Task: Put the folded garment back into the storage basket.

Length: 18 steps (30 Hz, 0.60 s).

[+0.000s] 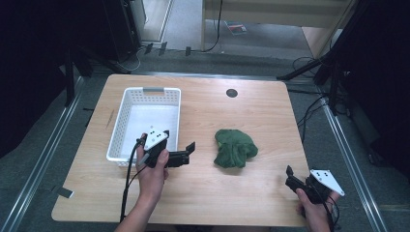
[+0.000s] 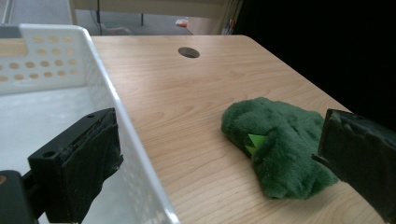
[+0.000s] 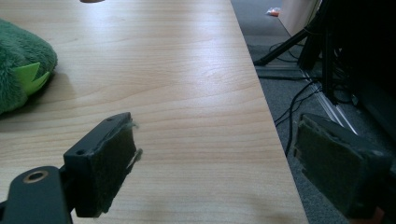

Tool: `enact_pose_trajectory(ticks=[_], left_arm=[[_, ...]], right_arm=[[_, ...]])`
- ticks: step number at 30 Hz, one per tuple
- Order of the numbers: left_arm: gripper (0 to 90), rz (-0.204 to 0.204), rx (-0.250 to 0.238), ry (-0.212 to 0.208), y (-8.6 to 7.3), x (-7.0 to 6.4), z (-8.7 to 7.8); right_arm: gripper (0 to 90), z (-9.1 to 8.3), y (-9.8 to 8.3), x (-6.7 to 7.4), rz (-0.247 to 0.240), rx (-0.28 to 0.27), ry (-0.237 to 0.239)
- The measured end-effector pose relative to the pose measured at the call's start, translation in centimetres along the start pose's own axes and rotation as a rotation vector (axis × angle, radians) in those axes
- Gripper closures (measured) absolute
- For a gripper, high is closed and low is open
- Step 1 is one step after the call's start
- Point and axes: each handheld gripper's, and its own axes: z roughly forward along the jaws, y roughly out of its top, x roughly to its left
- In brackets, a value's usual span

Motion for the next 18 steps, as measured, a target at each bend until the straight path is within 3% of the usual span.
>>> enact_pose_trajectory(ticks=[18], left_arm=[[0.0,0.033,0.057,-0.058,-0.5,-4.3,4.2]], right_arm=[[12.9,0.0,0.0,0.0,0.0,0.002,0.002]])
